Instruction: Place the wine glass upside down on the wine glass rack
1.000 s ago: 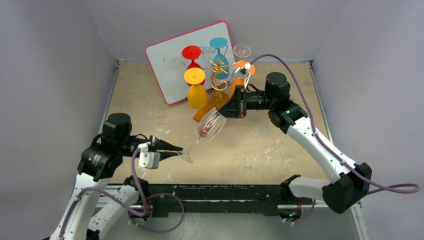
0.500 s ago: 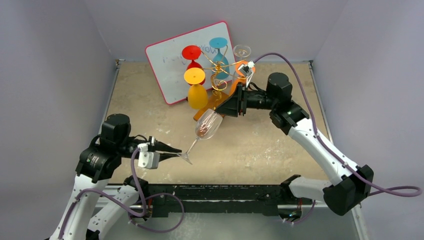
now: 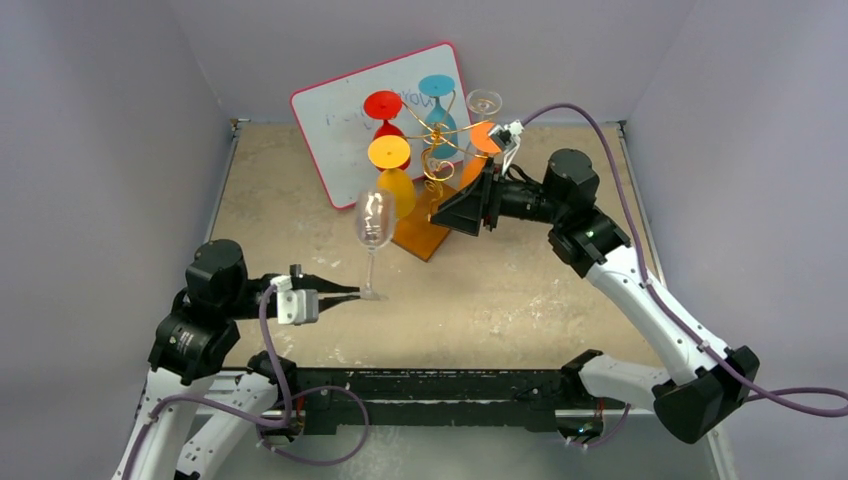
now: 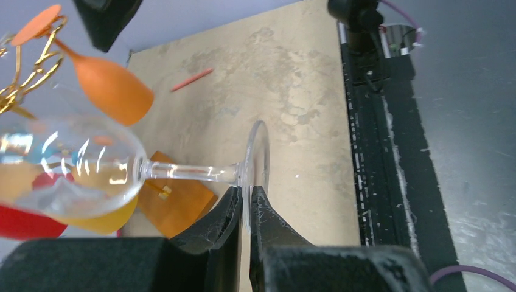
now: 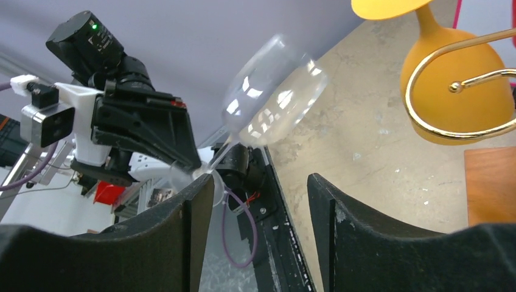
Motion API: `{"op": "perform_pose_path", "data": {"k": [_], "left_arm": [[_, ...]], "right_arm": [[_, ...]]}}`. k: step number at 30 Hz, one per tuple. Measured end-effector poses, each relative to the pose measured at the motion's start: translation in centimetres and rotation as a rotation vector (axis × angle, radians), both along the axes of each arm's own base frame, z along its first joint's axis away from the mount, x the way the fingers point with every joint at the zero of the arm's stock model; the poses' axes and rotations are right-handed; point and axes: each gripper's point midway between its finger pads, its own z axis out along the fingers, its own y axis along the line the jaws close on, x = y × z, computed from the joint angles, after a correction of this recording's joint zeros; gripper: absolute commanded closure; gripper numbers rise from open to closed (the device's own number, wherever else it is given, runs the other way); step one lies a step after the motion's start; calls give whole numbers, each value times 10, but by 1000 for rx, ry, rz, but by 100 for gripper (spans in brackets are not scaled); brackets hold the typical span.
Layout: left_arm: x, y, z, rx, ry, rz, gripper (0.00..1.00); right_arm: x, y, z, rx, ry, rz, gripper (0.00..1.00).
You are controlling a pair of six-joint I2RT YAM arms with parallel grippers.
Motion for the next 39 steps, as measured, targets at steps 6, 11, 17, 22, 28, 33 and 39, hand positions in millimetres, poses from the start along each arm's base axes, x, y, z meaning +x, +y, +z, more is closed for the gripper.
{"op": "perform_pose_path", "data": {"k": [6, 11, 17, 22, 28, 33, 39], "left_arm": [[15, 3, 0, 8, 13, 83, 100], [23, 4, 1, -12, 30, 136, 100], [37, 7, 7, -99, 69, 250, 100], [47, 7, 15, -194, 137, 313, 100], [51, 5, 32, -316, 264, 358, 100], [52, 3, 45, -394, 352, 367, 100], [48, 3, 57, -443, 385, 362, 100]], "right_arm": [[-3, 0, 3, 2, -18, 5, 37], [-1, -3, 6, 3, -40, -27, 38], [-1, -2, 12, 6, -75, -65, 40], [-13, 11, 16, 11, -104, -50, 41], [-33, 30, 24, 51, -150, -5, 46], [-48, 43, 27, 94, -175, 47, 49], [-63, 65, 26, 123, -190, 116, 49]]}}
